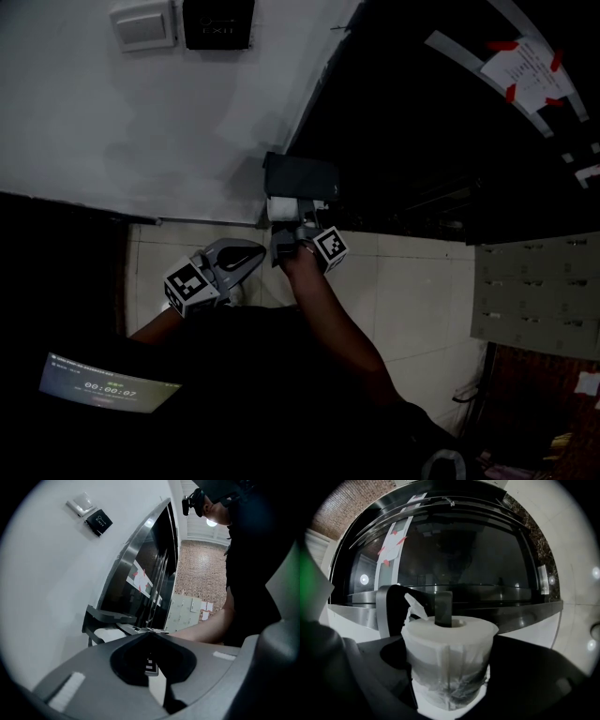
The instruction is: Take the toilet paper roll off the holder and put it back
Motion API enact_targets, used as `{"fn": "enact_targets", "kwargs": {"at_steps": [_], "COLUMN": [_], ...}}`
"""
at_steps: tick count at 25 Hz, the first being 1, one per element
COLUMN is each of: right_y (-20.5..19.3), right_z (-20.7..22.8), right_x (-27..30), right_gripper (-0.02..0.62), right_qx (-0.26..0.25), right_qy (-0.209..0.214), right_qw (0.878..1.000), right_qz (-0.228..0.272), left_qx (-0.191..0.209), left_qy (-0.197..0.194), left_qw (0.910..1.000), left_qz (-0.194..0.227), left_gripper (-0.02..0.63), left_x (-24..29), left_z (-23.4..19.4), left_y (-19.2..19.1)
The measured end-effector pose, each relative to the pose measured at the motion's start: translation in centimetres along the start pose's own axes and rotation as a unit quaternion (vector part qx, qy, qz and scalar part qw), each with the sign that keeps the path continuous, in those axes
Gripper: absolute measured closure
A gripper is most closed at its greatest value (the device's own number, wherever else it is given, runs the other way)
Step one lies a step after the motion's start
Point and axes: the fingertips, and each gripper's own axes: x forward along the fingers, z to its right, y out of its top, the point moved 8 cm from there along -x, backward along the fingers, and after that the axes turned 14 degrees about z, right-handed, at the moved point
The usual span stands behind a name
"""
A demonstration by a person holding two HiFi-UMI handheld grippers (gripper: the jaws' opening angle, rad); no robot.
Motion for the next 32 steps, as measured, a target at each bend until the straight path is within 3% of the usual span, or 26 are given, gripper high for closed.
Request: {"fn": "enact_targets", "kwargs": {"at_steps": [21,24,29,31,32], "right_y": [2.2,2.6,3.7,3.6,3.6], "right_z": [-1.5,-1.9,-4.1,-6.4,-7.5], "right_x": [-8.3,-9.4,-9.0,-8.8,-8.8], "right_gripper": [0.135,0.135,0.138,0.168,0.194], "right_qx": [-0.010,-0.039,-0.169,-0.238,-0.287], "right_qy": [0.026,0.034,0.102,0.143,0.160], "right_qw": [0.998,0.996,0.974,0.951,0.933], "right_qz": [-0.058,-0.071,-0.113,-0.134,-0.145], "left_qx": [-0.001,-0.002,-0.001,0.001,0.000], "left_qy": [-0.010,-0.012,-0.016,-0.017,-0.016], "left_qw": [1.0000,0.9999,0.9999,0.9999,0.9999], "left_qz": [-0.001,-0.001,-0.001,-0.001,-0.001], "left_gripper": [0.603,0.603,0.603,0.603,0.603], "left_x": [0.9,1.2,1.5,1.6,1.6], "left_z": [0.1,0.2,0.2,0.2,0.2], "left_y": [0.1,0.2,0.4,0.5,0.6]}}
